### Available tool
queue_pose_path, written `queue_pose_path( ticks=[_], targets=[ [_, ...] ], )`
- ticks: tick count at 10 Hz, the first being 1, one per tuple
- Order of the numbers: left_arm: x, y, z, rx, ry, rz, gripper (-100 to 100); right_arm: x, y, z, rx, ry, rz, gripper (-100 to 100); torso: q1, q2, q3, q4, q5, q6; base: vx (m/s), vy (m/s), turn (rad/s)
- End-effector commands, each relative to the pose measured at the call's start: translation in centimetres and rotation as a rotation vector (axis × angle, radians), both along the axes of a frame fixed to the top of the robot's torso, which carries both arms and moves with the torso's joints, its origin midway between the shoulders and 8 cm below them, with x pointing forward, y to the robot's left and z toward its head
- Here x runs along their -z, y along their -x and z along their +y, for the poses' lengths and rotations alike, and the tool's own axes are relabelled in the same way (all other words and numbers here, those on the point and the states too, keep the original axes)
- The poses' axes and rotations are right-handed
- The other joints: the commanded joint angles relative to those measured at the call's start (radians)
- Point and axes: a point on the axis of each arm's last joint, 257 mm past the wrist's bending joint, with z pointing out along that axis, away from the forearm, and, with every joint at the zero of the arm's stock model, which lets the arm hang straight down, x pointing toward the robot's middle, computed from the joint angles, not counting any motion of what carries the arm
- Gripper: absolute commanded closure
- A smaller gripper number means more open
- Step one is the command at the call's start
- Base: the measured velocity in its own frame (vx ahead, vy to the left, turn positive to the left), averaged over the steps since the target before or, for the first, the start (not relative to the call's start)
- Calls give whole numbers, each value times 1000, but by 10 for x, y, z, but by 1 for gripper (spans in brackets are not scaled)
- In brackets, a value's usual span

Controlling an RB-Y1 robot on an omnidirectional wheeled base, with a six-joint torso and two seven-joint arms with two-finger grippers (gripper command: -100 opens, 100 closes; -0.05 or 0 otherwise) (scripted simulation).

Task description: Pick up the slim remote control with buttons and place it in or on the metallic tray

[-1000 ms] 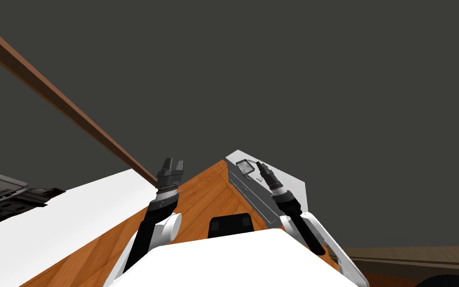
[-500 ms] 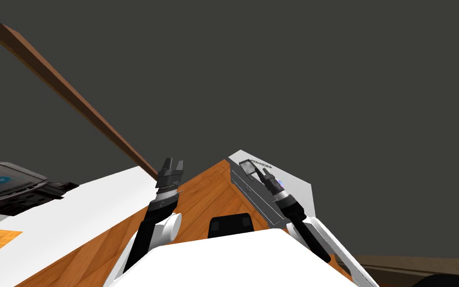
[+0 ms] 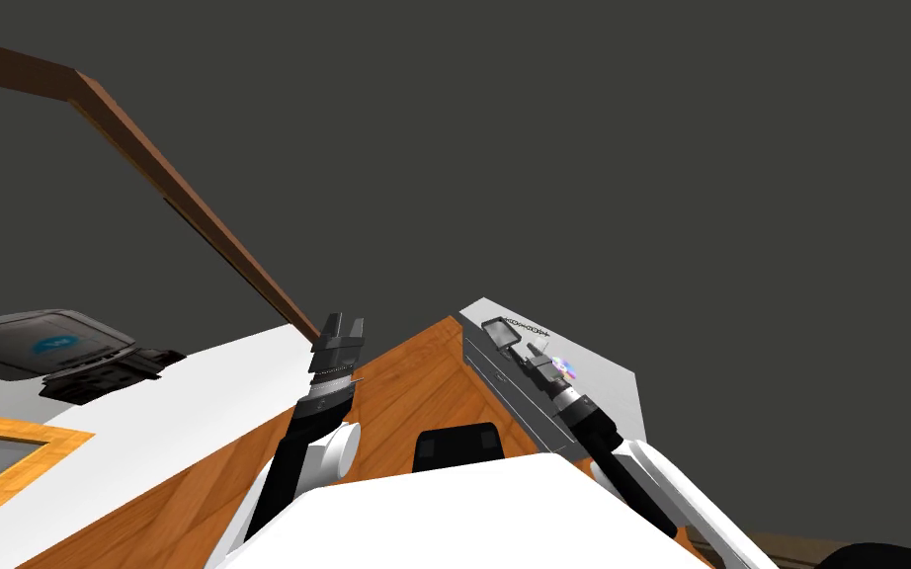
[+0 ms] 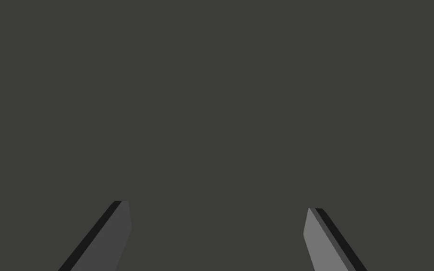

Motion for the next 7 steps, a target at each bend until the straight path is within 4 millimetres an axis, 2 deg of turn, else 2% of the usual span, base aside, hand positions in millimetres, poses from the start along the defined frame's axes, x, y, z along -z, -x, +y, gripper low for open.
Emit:
queue_pose_path(
  ticks=[1, 2, 3, 4, 5, 6, 7],
  targets=[
    [0, 0, 0, 0, 0, 0, 0, 12, 3, -1, -6, 69, 22, -100, 0, 0, 0, 0, 0, 0, 17, 45, 36],
    [0, 0, 0, 0, 0, 0, 0, 13, 3, -1, -8, 81, 23, -100, -1, 0, 0, 0, 0, 0, 8, 18, -17],
    [0, 0, 0, 0, 0, 0, 0, 31, 11, -10, -17, 165, 65, -100, -2, 0, 0, 0, 0, 0, 12, 39, 103],
    [0, 0, 0, 0, 0, 0, 0, 33, 11, -9, -22, 192, 66, -100, -1, 0, 0, 0, 0, 0, 19, 38, 56],
    [0, 0, 0, 0, 0, 0, 0, 51, 20, -19, -35, 271, 108, -100, -1, 0, 0, 0, 0, 0, 28, 48, 125],
    [0, 0, 0, 0, 0, 0, 0, 53, 21, -19, -41, 299, 109, -100, -1, -1, 0, 0, 0, 0, 26, 40, 35],
    [0, 0, 0, 0, 0, 0, 0, 70, 31, -29, -58, 376, 150, -100, -1, -1, 0, 0, 0, 0, 36, 52, 84]
  ],
)
